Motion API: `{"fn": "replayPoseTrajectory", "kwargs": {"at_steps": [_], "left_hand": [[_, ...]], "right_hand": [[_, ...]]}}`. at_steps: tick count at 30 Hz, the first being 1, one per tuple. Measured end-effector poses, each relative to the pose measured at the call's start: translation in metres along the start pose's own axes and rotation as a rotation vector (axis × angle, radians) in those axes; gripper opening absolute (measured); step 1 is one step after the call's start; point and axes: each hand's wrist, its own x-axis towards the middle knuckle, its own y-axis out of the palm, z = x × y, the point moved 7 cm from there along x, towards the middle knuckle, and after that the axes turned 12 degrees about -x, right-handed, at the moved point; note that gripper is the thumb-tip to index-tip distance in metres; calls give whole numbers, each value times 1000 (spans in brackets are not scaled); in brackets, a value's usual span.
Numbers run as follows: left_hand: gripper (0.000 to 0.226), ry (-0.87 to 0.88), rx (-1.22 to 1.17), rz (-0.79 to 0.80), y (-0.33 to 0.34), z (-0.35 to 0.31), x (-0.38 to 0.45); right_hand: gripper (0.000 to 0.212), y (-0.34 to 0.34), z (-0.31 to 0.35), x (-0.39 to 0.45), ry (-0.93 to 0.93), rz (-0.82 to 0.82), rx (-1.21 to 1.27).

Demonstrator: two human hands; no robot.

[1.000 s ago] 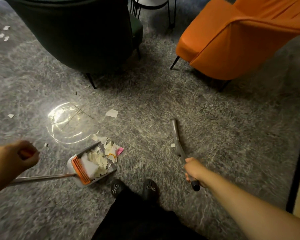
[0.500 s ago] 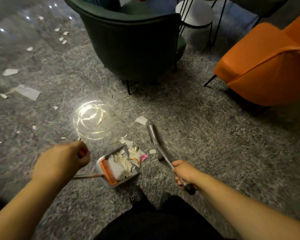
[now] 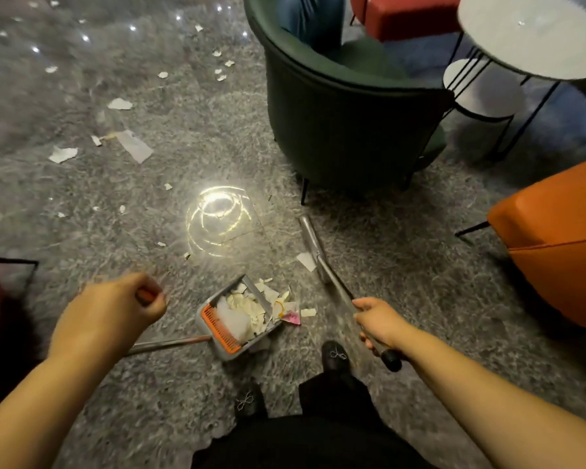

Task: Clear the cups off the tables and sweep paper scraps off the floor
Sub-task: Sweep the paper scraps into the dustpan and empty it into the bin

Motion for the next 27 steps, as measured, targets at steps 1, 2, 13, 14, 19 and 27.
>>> {"fn": "replayPoseTrajectory", "kwargs": {"at_steps": [1,2,13,14,19,27], "left_hand": [[33,-21,3,-10,1,0,-1],[33,-46,6,-22,2,0,-4],[30,-403,15,-195,-14,27,-79],[31,-430,20,-212,-17,27,-87],[27,-538,-42,-185,-19,26,-123],[19,-614,-69,-186,-23,47,-183]], "right_hand": [[47,-13,2,11,-5,0,-36],[47,-25,5,22,-9,1,-68],[45,-61,35,105,-46,142,-456],[44,-54,36,103,-55,161,-493],[43,-15,38,76,-137,271,-663],[34,48,18,31,-156,369,-730]]}}
